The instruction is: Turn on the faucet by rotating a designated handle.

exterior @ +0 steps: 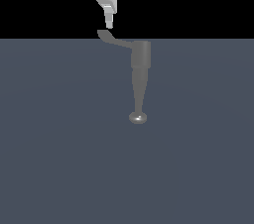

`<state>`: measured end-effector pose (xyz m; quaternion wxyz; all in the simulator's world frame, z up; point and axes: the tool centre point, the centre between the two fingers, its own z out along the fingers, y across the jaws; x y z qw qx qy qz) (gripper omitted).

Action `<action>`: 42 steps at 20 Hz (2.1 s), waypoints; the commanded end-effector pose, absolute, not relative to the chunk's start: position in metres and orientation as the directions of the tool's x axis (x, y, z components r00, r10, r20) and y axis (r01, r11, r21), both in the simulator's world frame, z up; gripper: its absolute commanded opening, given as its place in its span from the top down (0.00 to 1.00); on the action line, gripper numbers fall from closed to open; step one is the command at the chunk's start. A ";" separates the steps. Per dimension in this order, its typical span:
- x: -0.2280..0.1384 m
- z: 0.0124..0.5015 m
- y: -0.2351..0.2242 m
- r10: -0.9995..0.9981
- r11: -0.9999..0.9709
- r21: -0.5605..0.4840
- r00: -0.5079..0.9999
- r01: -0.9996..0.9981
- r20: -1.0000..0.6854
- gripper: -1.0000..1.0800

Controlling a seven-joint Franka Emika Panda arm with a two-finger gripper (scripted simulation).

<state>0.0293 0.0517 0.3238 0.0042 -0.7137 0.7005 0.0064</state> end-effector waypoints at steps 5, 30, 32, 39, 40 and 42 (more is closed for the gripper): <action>0.042 0.307 0.055 -0.997 0.074 0.001 -0.074 -0.997 -0.005 1.00; 0.009 0.299 0.060 -0.994 0.113 0.000 -0.113 -0.994 0.000 1.00; 0.003 0.299 0.060 -0.994 0.113 0.000 -0.113 -0.994 0.000 1.00; -0.019 0.299 0.062 -0.994 0.113 0.000 -0.113 -0.994 0.000 1.00; -0.022 0.299 0.063 -0.994 0.113 0.000 -0.113 -0.994 0.000 1.00; -0.029 0.299 0.063 -0.994 0.113 0.000 -0.113 -0.994 0.000 1.00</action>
